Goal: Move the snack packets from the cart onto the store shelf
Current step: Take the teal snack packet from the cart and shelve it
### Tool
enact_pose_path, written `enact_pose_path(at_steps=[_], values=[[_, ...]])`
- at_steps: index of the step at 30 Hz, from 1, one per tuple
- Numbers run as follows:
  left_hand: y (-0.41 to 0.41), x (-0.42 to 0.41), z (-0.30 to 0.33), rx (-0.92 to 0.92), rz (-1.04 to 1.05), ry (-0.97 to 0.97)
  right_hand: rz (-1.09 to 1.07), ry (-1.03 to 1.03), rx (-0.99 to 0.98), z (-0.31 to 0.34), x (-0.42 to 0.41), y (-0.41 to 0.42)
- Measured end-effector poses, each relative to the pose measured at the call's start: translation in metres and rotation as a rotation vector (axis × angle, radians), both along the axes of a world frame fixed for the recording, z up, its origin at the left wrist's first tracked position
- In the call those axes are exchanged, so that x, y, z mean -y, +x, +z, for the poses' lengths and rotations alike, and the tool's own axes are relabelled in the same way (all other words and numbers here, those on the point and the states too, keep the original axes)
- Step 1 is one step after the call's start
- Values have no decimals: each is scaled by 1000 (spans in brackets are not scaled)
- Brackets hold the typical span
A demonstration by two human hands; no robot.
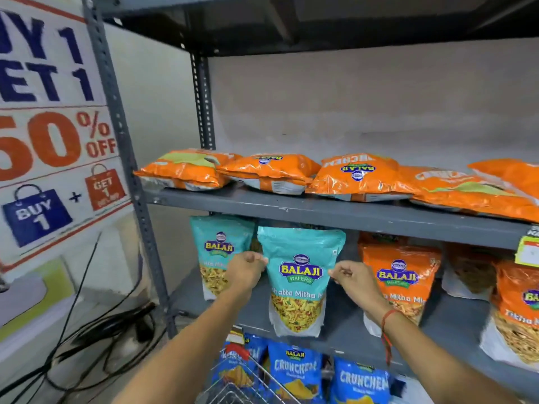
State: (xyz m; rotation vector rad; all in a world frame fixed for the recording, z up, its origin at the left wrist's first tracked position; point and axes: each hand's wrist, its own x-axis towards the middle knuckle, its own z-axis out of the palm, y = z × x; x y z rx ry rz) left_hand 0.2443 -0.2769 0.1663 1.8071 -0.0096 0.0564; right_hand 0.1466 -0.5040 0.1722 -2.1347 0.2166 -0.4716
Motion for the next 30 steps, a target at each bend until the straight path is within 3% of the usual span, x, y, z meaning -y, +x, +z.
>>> enact_pose_path(at_steps=[9,14,18,23,30], values=[[50,44,-32,35,17,59,-89,45,6,-42,34,47],[58,54,-41,-12,-119,-103,-64,327,13,-69,46,59],[58,48,-51,-106,-277,-207,120,457,-106,-90,52,61],[42,42,-115,-270,-355,59,228,481,-350,-144,48,61],[41,44,-168,-267,-304,64,226,531,-355,-186,28,81]])
